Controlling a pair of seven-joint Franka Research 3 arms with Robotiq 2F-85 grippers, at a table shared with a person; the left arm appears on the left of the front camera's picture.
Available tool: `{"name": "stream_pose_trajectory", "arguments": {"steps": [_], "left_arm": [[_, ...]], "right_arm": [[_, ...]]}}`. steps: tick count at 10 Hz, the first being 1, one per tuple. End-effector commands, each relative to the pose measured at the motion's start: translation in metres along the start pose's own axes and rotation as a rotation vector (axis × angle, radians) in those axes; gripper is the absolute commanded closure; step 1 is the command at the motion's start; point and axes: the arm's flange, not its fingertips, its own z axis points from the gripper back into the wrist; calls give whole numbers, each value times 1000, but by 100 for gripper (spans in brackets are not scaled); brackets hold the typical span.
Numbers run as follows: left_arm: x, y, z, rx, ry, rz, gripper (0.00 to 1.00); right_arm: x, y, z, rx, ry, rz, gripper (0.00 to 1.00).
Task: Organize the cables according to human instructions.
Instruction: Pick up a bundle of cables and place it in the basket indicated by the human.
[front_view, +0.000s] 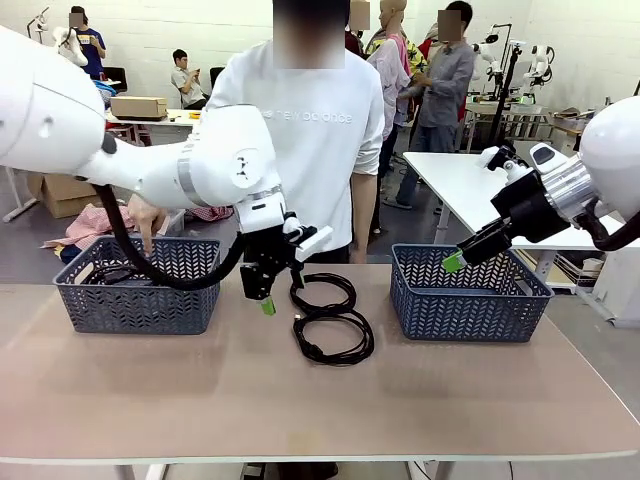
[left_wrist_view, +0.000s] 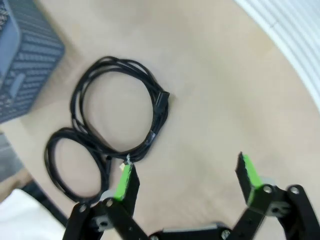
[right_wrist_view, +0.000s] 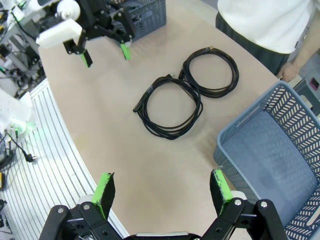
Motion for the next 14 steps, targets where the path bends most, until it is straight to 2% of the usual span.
{"name": "stream_pose_trajectory", "arguments": {"steps": [1, 3, 8, 10, 14], "left_arm": [[0, 5, 1, 7, 50, -40, 0], [3, 5, -4, -7, 23, -28, 0], [4, 6, -6, -8, 25, -33, 0], [15, 10, -27, 24, 112, -184, 0], [23, 18, -60, -8, 192, -244, 0]], "right_arm": [[-1, -3, -2, 22, -27, 15, 0], [-1, -3, -2, 22, -27, 15, 0], [-1, -3, -2, 22, -27, 15, 0], [-1, -3, -2, 22, -27, 15, 0], [-1, -3, -2, 22, -27, 15, 0]]}}
